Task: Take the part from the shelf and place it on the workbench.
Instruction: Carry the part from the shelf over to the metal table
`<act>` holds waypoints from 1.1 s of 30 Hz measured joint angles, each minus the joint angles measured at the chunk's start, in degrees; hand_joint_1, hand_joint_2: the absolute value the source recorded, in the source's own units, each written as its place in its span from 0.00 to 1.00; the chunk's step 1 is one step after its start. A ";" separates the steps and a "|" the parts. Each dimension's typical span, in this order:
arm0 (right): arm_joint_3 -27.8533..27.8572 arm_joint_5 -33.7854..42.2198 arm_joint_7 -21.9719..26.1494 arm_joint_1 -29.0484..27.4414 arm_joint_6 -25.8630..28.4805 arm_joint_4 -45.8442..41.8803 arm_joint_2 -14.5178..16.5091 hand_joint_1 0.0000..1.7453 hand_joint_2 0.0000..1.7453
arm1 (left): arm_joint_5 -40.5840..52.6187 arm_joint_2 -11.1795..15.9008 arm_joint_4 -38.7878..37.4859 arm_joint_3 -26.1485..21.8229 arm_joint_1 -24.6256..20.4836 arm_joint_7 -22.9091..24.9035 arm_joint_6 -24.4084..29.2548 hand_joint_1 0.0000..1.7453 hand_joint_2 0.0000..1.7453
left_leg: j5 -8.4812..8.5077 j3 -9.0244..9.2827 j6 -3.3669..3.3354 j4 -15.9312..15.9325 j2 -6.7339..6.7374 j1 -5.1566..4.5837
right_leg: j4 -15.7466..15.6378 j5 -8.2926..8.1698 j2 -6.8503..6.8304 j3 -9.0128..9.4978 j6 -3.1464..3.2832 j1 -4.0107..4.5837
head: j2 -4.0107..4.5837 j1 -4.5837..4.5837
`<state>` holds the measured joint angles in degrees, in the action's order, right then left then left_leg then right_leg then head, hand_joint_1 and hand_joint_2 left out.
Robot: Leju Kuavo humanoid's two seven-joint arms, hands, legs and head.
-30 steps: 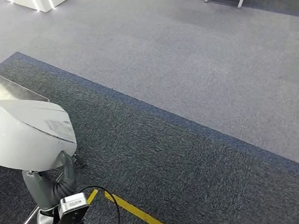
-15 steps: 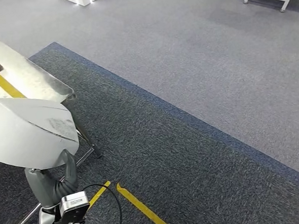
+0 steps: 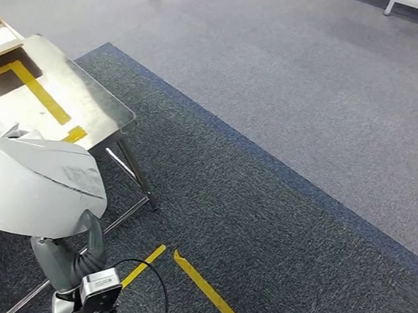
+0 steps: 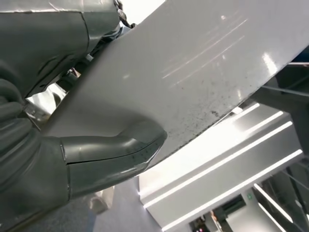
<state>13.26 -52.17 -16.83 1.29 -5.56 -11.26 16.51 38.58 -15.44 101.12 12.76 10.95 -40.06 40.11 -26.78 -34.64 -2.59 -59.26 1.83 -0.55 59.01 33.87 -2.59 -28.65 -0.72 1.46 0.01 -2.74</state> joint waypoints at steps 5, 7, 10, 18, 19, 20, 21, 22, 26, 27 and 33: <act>-0.02 0.06 0.51 0.65 -0.05 -0.10 -0.01 0.00 0.00 | -0.32 -0.09 -0.24 0.01 -0.09 0.00 -0.03 1.00 1.00 | -0.10 0.55 -0.44 0.31 -2.62 0.46 | 15.00 4.81 3.10 -7.97 -1.13 -0.28 | 0.01 0.28; -0.02 0.06 0.50 0.80 -0.07 -0.11 -0.01 0.00 0.00 | -0.33 -0.09 -0.34 0.01 -0.09 0.00 -0.03 1.00 1.00 | -0.26 0.94 -0.27 0.24 -4.12 0.59 | 11.32 0.80 3.47 -6.93 -1.47 -0.61 | 0.01 0.28; -0.02 0.09 0.49 0.73 -0.24 0.01 0.00 0.00 0.00 | -0.34 -0.11 -0.37 0.01 -0.12 0.00 -0.03 1.00 1.00 | -0.55 0.77 0.46 -0.43 -6.06 0.60 | 1.72 -3.70 6.30 -3.25 -1.70 -1.41 | 0.01 0.34; -0.02 0.04 0.25 0.60 -0.28 0.08 0.14 0.00 0.00 | -0.41 0.05 -0.43 -0.02 -0.12 0.00 -0.03 1.00 1.00 | -5.42 -4.68 2.87 -10.78 -3.05 0.61 | -0.51 -3.29 3.66 -1.77 1.15 -1.62 | 0.01 -0.39; -0.02 0.01 0.18 0.53 -0.25 0.07 0.14 0.00 0.00 | -0.53 0.08 -0.46 -0.02 -0.10 0.00 -0.03 1.00 1.00 | -6.72 -6.39 2.99 -14.38 -2.68 0.75 | -0.50 -3.21 3.05 -1.73 1.26 -1.52 | 0.01 -0.38; -0.02 -0.02 0.13 0.48 -0.22 0.06 0.14 0.00 0.00 | -0.69 0.10 -0.50 -0.02 -0.07 0.00 -0.03 1.00 1.00 | -7.08 -7.44 3.01 -16.59 -2.55 0.85 | -0.50 -3.12 2.47 -1.66 1.33 -1.44 | 0.01 -0.38; -0.02 -0.06 0.07 0.44 -0.20 0.05 0.14 0.00 0.00 | -0.85 0.11 -0.54 -0.02 -0.05 0.00 -0.03 1.00 1.00 | -6.27 -7.48 2.91 -16.64 -2.49 0.88 | -0.50 -3.01 1.96 -1.54 1.39 -1.34 | 0.01 -0.39; -0.02 -0.09 0.02 0.41 -0.19 0.03 0.14 0.00 0.00 | -0.95 0.11 -0.56 -0.02 -0.03 0.00 -0.03 1.00 1.00 | -4.45 -6.43 2.70 -14.37 -2.33 0.86 | -0.50 -2.88 1.49 -1.34 1.41 -1.24 | 0.01 -0.38; -0.02 -0.21 -0.07 0.16 -0.17 -0.04 0.14 0.00 0.00 | -1.04 0.08 -0.58 0.02 -0.13 0.00 -0.03 1.00 1.00 | 0.13 -0.79 1.08 -1.96 1.75 -0.31 | -0.55 -2.23 0.03 -0.83 0.94 -0.54 | 0.01 -0.30; -0.02 -0.25 -0.09 0.11 -0.17 -0.07 0.14 0.00 0.00 | -1.09 0.08 -0.58 0.03 -0.15 0.00 -0.04 1.00 1.00 | -0.25 -0.63 0.85 -1.35 2.02 -0.54 | -0.65 -2.14 -0.38 -0.83 0.72 -0.37 | 0.01 -0.26; -0.02 -0.40 0.26 0.26 -0.25 -0.26 0.10 0.00 0.00 | -1.72 0.03 -0.71 0.11 -0.31 0.00 -0.04 1.00 1.00 | 0.08 -0.05 -0.34 0.12 -0.90 0.35 | 8.17 3.21 2.58 -4.77 -0.80 -0.32 | 0.01 0.27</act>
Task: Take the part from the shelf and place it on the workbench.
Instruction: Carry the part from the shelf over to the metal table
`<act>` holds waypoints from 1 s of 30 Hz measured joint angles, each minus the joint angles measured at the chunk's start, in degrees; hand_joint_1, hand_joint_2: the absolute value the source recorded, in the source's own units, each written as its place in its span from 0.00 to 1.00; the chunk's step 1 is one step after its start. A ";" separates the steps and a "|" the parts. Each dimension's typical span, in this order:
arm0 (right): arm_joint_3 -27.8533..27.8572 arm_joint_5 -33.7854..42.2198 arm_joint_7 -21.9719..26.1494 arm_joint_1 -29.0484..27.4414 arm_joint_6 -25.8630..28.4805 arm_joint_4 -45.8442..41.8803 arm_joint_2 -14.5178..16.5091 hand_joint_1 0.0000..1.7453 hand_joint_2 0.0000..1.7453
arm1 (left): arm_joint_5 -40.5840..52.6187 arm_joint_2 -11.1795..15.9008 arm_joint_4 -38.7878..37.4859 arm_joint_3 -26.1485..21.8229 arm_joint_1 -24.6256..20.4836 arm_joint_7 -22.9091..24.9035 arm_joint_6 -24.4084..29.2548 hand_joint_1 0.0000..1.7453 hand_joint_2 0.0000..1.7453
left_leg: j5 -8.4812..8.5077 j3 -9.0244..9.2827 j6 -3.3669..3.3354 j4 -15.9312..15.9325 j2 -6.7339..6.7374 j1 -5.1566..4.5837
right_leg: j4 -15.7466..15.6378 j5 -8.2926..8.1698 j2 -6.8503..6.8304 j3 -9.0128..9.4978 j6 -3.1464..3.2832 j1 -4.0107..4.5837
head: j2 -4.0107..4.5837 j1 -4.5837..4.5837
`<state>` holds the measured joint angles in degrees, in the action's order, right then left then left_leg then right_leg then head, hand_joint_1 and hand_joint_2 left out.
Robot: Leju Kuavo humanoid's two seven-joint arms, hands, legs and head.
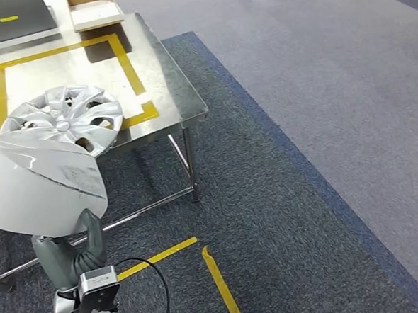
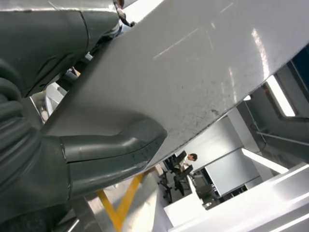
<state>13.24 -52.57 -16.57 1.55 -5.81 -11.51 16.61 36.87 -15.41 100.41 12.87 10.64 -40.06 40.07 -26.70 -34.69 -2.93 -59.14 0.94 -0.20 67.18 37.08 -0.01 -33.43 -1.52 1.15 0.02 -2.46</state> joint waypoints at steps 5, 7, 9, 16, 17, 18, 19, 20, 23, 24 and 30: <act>-0.01 -0.03 0.03 0.45 -0.08 0.00 0.00 0.00 0.00 | -0.40 0.01 -0.55 0.00 -0.01 0.00 -0.01 1.00 1.00 | -0.12 0.37 -0.04 -0.20 -3.44 0.02 | 1.76 -2.76 1.09 -1.13 -0.47 -0.33 | 0.00 0.05; -0.01 -0.05 -0.02 0.43 -0.28 0.09 0.00 0.00 0.00 | -0.40 0.00 -0.71 0.00 -0.04 0.00 -0.02 1.00 1.00 | -0.20 0.20 0.32 -0.63 -4.79 -0.03 | -5.19 -5.71 3.49 1.66 -0.59 -0.91 | 0.00 0.06; -0.03 -0.08 0.04 0.41 -0.50 0.22 0.00 0.00 0.00 | -0.37 0.01 -0.79 -0.01 -0.09 0.00 -0.02 1.00 1.00 | 0.01 -0.47 0.93 -0.97 -5.89 -0.12 | -7.91 -5.71 5.24 2.92 -0.22 -1.17 | 0.00 0.05; -0.04 -0.34 -0.36 0.25 -0.41 0.23 0.14 0.00 0.00 | -0.40 0.09 -0.91 -0.04 -0.28 0.00 0.06 1.00 1.00 | -5.17 -6.24 3.23 -12.47 -2.24 0.09 | -8.92 -5.63 0.97 4.27 1.93 -1.51 | 0.00 -1.03; -0.04 -0.38 -0.42 0.17 -0.35 0.22 0.14 0.00 0.00 | -0.40 0.10 -0.97 -0.04 -0.28 0.00 0.05 1.00 1.00 | -6.05 -7.76 3.42 -15.54 -1.81 0.33 | -8.92 -5.50 0.34 4.36 2.05 -1.43 | 0.00 -1.02; -0.04 -0.40 -0.47 0.11 -0.31 0.21 0.13 0.00 0.00 | -0.41 0.10 -1.03 -0.05 -0.28 0.00 0.04 1.00 1.00 | -5.89 -8.43 3.52 -16.83 -1.64 0.53 | -8.92 -5.35 -0.23 4.49 2.11 -1.36 | 0.00 -1.03; -0.03 -0.42 -0.52 0.06 -0.26 0.19 0.13 0.00 0.00 | -0.41 0.11 -1.08 -0.05 -0.28 0.00 0.04 1.00 1.00 | -4.58 -8.02 3.52 -15.85 -1.50 0.66 | -8.92 -5.15 -0.73 4.72 2.09 -1.31 | 0.00 -1.02; -0.03 -0.43 -0.56 0.01 -0.22 0.15 0.13 0.00 0.00 | -0.41 0.11 -1.10 -0.06 -0.28 0.00 0.04 1.00 1.00 | -2.50 -6.62 3.42 -12.85 -1.17 0.71 | -8.92 -4.90 -1.17 5.03 1.99 -1.26 | 0.00 -1.03; -0.02 -0.44 -0.53 -0.19 -0.20 0.05 0.13 0.00 0.00 | -0.41 0.09 -1.15 -0.04 -0.37 0.00 0.04 1.00 1.00 | 0.86 -2.17 2.49 -3.49 2.17 -0.01 | -8.95 -4.07 -2.19 5.58 1.38 -0.71 | 0.00 -1.05; -0.03 -0.44 -0.44 -0.16 -0.21 0.03 0.13 0.00 0.00 | -0.44 0.08 -1.18 -0.03 -0.42 0.00 0.04 1.00 1.00 | 0.52 -1.78 2.15 -2.40 2.90 -0.28 | -9.04 -3.92 -2.58 5.59 1.20 -0.45 | 0.00 -0.99; -0.04 -0.33 0.22 0.11 -0.31 -0.05 0.11 0.00 0.00 | -0.75 0.01 -1.25 -0.01 -0.57 0.00 0.04 1.00 1.00 | 0.39 -0.97 0.53 -0.43 -0.07 0.39 | -2.49 0.38 -0.69 2.73 0.05 -0.20 | 0.00 -0.22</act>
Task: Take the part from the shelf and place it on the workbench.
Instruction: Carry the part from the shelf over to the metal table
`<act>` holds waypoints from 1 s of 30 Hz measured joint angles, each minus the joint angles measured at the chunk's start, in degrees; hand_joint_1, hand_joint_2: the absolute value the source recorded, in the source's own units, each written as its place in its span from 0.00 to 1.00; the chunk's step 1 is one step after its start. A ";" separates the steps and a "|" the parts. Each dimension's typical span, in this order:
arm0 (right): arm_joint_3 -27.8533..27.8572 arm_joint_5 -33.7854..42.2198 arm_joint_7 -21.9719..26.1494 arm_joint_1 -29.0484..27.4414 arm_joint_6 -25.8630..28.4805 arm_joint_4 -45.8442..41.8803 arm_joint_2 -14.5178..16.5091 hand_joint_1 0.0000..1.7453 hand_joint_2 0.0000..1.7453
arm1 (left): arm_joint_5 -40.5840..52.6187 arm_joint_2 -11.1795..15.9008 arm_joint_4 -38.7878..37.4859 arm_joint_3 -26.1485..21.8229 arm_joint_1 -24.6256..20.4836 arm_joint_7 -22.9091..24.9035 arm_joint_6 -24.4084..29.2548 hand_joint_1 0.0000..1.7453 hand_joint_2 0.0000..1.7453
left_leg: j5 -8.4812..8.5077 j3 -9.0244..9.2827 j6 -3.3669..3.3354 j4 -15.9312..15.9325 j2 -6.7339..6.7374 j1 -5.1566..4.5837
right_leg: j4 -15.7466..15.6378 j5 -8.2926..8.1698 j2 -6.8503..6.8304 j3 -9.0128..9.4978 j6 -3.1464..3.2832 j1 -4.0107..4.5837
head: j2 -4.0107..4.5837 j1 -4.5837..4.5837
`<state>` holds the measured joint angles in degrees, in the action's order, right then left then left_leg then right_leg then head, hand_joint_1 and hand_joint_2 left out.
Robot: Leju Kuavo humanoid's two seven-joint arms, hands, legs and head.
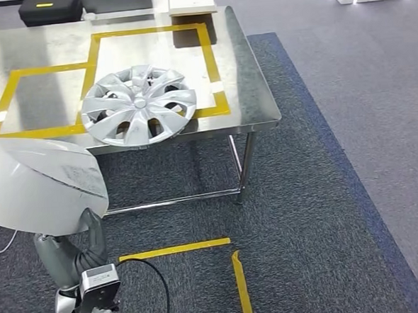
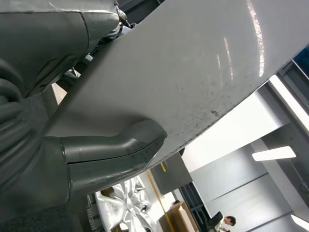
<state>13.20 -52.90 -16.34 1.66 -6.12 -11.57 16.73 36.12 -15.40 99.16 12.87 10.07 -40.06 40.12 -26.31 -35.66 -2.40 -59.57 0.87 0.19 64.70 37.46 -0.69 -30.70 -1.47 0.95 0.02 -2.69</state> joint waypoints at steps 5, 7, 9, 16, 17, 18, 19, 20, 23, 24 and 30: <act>0.00 0.05 0.30 0.60 -0.02 -0.05 -0.01 0.00 0.00 | -0.24 0.02 -0.31 -0.01 -0.02 0.00 -0.01 1.00 1.00 | -0.20 0.47 -0.18 -0.08 -3.25 -0.05 | 6.56 -1.29 1.29 -4.97 -0.24 -0.08 | 0.00 0.15; 0.00 0.10 0.32 0.60 -0.20 0.03 -0.02 0.00 0.00 | -0.25 0.02 -0.36 0.00 -0.03 0.00 -0.01 1.00 1.00 | -0.33 0.53 0.09 -0.34 -4.62 -0.12 | -0.86 -5.71 3.37 -2.40 -0.35 -0.57 | 0.00 0.17; 0.00 0.13 0.33 0.60 -0.37 0.17 -0.02 0.00 0.00 | -0.25 0.02 -0.38 0.00 -0.03 0.00 -0.02 1.00 1.00 | -0.23 0.05 0.58 -0.61 -5.71 -0.27 | -5.10 -6.79 5.30 -0.67 -0.15 -0.96 | 0.00 0.13; 0.00 0.09 0.15 0.60 -0.34 0.16 0.02 0.00 0.00 | -0.25 0.09 -0.39 -0.03 -0.04 0.00 0.02 1.00 1.00 | -4.69 -4.36 2.87 -9.71 -2.20 -0.07 | -6.23 -6.81 1.87 0.45 1.77 -1.34 | 0.00 -0.52; 0.00 0.08 0.07 0.58 -0.31 0.16 0.02 0.00 0.00 | -0.24 0.10 -0.39 -0.03 -0.03 0.00 0.01 1.00 1.00 | -6.10 -6.08 3.09 -13.39 -1.70 0.09 | -6.23 -6.73 1.23 0.50 1.85 -1.29 | 0.00 -0.51; 0.00 0.07 0.03 0.55 -0.23 0.16 0.02 0.00 0.00 | -0.22 0.10 -0.39 -0.04 -0.01 0.00 0.00 1.00 1.00 | -6.66 -7.19 3.19 -15.78 -1.52 0.22 | -6.22 -6.63 0.66 0.56 1.90 -1.23 | 0.00 -0.51; 0.00 0.05 0.12 0.53 -0.10 0.16 0.02 0.00 0.00 | -0.21 0.10 -0.37 -0.06 0.01 0.00 -0.01 1.00 1.00 | -6.10 -7.30 3.19 -16.08 -1.47 0.30 | -6.22 -6.52 0.22 0.67 1.91 -1.18 | 0.00 -0.51; 0.00 0.04 0.32 0.51 0.12 0.16 0.02 0.00 0.00 | -0.20 0.08 -0.30 -0.09 0.04 0.00 -0.01 1.00 1.00 | -4.50 -6.25 3.09 -14.02 -1.45 0.33 | -6.22 -6.39 -0.09 0.84 1.89 -1.14 | 0.00 -0.50; 0.00 0.10 1.26 0.32 1.33 0.21 0.02 0.00 0.00 | -0.25 -0.05 0.46 -0.24 0.11 0.00 0.00 1.00 1.00 | -0.24 -1.00 2.37 -3.60 -1.10 0.00 | -6.22 -5.93 -0.47 1.25 1.43 -0.95 | 0.00 -0.51; 0.00 0.13 1.49 0.25 1.72 0.24 0.02 0.00 0.00 | -0.28 -0.13 0.82 -0.30 0.13 0.00 0.01 1.00 1.00 | -0.14 -0.12 2.13 -1.75 -0.98 -0.17 | -6.26 -5.84 -0.52 1.22 1.14 -0.89 | 0.00 -0.48; 0.00 -0.02 2.03 0.20 2.49 0.48 -0.02 0.00 0.00 | -0.87 -0.75 2.97 -1.04 0.37 -0.01 0.03 1.00 1.00 | -0.38 1.15 0.57 0.69 -1.16 0.04 | -2.62 -3.25 0.20 -1.00 -0.55 -0.91 | -0.01 -0.12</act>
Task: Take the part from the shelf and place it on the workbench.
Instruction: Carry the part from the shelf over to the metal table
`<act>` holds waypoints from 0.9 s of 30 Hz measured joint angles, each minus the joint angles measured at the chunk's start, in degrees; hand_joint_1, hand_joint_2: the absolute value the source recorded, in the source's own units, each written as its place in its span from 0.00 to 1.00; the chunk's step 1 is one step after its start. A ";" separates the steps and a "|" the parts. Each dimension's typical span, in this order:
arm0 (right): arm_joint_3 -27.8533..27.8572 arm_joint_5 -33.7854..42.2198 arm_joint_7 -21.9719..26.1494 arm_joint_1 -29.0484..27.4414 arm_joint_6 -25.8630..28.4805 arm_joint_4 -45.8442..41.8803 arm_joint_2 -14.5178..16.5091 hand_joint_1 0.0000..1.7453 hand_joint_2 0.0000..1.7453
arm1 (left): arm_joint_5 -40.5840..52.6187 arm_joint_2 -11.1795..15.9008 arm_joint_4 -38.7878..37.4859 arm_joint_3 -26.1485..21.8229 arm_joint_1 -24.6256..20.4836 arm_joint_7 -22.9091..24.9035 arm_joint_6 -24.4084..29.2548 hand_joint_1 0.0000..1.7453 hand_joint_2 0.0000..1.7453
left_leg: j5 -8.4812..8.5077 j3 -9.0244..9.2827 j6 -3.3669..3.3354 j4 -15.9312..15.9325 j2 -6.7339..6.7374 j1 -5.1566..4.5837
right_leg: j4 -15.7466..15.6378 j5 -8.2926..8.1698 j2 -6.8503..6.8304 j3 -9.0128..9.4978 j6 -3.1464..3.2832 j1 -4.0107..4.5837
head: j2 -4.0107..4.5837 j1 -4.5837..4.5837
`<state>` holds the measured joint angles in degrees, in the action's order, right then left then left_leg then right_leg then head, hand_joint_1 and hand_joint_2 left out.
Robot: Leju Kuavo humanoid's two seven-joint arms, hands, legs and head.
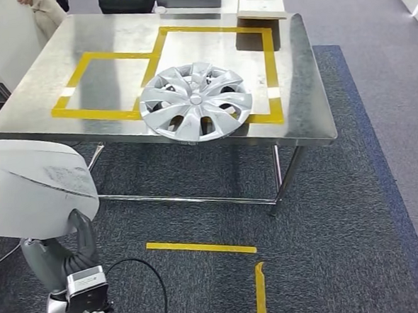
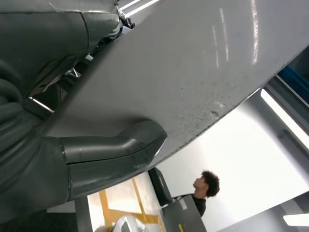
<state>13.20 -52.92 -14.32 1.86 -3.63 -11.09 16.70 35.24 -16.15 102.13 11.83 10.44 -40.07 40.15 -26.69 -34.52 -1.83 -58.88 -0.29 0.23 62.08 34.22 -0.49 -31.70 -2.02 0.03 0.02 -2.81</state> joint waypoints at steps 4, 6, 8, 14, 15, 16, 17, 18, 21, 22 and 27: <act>-0.02 -0.08 0.56 0.23 0.28 -0.08 -0.05 0.00 0.00 | -0.33 -0.07 0.73 -0.41 0.12 0.00 -0.02 1.00 1.00 | -0.52 0.44 -0.69 0.04 -0.18 -0.24 | 12.58 3.74 0.40 -6.80 -0.21 0.14 | 0.01 0.25; -0.02 -0.12 0.51 0.31 0.31 -0.08 -0.07 0.00 0.00 | -0.44 -0.11 1.09 -0.52 0.18 0.01 -0.01 1.00 1.00 | -0.88 1.05 -0.62 0.02 -0.52 -0.29 | 8.61 -0.21 0.43 -5.35 -0.07 0.15 | 0.01 0.25; -0.02 -0.16 0.46 0.29 0.22 0.07 -0.08 0.00 0.00 | -0.45 -0.16 1.48 -0.58 0.21 0.01 -0.01 1.00 1.00 | -1.35 1.55 -0.28 -0.14 -0.78 -0.44 | 1.05 -4.02 0.75 -2.11 0.21 0.10 | 0.01 0.31; -0.01 -0.23 0.84 0.14 0.15 0.30 -0.04 0.00 0.00 | -0.61 -0.18 2.60 -0.95 0.31 -0.01 -0.02 1.00 1.00 | -2.40 0.81 1.33 -1.84 -0.74 -0.69 | -3.94 -3.57 1.13 1.01 2.09 -0.24 | -0.01 -0.12; -0.01 -0.24 0.85 0.12 0.15 0.32 -0.03 0.00 0.00 | -0.61 -0.18 2.89 -0.99 0.32 -0.01 -0.02 1.00 1.00 | -3.23 -0.24 1.74 -4.12 -0.63 -0.60 | -4.10 -3.21 1.04 1.54 2.42 -0.41 | -0.01 -0.27; -0.01 -0.25 0.85 0.08 0.15 0.34 -0.03 0.00 0.00 | -0.61 -0.18 3.08 -1.02 0.32 -0.01 -0.02 1.00 1.00 | -4.14 -1.69 2.10 -7.01 -0.53 -0.46 | -4.15 -2.78 0.95 2.02 2.66 -0.45 | -0.01 -0.46; 0.00 -0.25 0.85 0.05 0.15 0.36 -0.03 0.00 0.00 | -0.60 -0.18 3.21 -1.03 0.32 -0.01 -0.02 1.00 1.00 | -4.97 -3.08 2.35 -9.57 -0.50 -0.33 | -4.15 -2.47 0.86 2.34 2.80 -0.46 | -0.01 -0.60; 0.00 -0.26 0.85 0.02 0.15 0.38 -0.03 0.00 0.00 | -0.60 -0.18 3.26 -1.04 0.33 -0.01 -0.02 1.00 1.00 | -5.56 -4.09 2.48 -11.37 -0.48 -0.24 | -4.15 -2.27 0.81 2.55 2.82 -0.46 | -0.01 -0.57; 0.00 -0.27 0.85 -0.04 0.16 0.39 -0.03 0.00 0.00 | -0.62 -0.18 3.26 -1.07 0.34 -0.01 -0.02 1.00 1.00 | -6.16 -5.59 2.60 -13.80 -0.48 -0.14 | -4.15 -1.97 0.74 2.87 2.80 -0.46 | -0.01 -0.60; 0.00 -0.34 0.86 -0.15 0.17 0.39 -0.03 0.00 0.00 | -0.62 -0.18 3.43 -1.12 0.36 -0.01 -0.02 1.00 1.00 | -4.61 -6.52 2.64 -14.01 -0.46 -0.04 | -4.17 -1.21 0.72 3.73 2.73 -0.51 | -0.01 -0.61; -0.02 -0.75 0.92 -0.80 0.31 0.44 -0.03 0.00 0.00 | -1.11 -0.36 5.84 -1.63 0.38 -0.01 -0.03 1.00 1.00 | 1.76 -3.97 1.22 -3.25 0.16 -0.59 | -6.12 2.39 0.50 9.24 0.99 -0.46 | 0.00 -0.75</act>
<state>13.19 -53.67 -13.39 1.06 -3.32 -10.65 16.67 34.13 -16.51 107.97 10.19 10.83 -40.09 40.12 -24.93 -38.49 -0.61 -62.13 -0.13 -0.37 55.96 36.60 0.01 -22.46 -1.03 -0.43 0.02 -3.56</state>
